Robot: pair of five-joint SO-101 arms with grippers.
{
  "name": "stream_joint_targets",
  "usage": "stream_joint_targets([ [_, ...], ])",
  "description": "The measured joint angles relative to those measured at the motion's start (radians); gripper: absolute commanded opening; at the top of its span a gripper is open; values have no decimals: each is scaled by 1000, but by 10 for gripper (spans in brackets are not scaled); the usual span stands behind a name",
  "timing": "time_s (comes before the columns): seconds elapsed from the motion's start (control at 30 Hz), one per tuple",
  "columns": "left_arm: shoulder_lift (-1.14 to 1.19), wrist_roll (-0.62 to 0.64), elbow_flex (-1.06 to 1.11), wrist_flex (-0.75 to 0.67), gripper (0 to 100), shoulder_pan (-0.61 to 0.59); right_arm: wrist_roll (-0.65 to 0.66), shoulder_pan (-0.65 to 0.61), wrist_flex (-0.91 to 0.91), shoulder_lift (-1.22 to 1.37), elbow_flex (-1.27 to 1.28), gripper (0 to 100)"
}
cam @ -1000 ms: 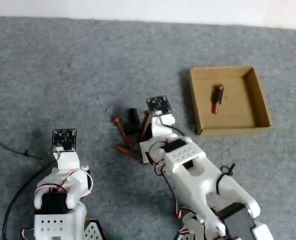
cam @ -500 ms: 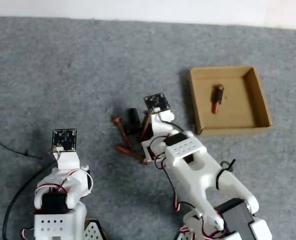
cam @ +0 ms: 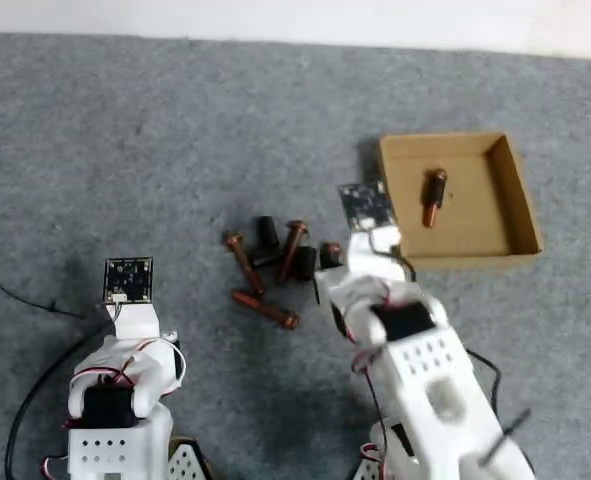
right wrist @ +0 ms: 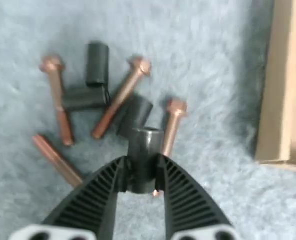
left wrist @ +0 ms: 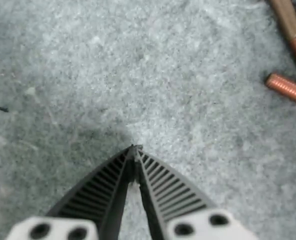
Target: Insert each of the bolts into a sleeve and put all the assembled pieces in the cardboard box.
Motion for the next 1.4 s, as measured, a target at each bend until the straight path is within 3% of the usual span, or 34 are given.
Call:
stream_joint_targets([
  [0.3,0,0,0,0,9,0,92,69,6,-511,250,5],
  [0.5,0,0,0,0,9,0,121,169,137,-689,328,5],
  [0.7,0,0,0,0,9,0,176,232,292,-710,328,5],
  [0.97,0,0,0,0,9,0,244,319,328,-712,328,31],
  [1.17,0,0,0,0,9,0,253,226,400,-672,298,112],
  [1.4,0,0,0,0,9,0,253,112,482,-305,78,113],
])
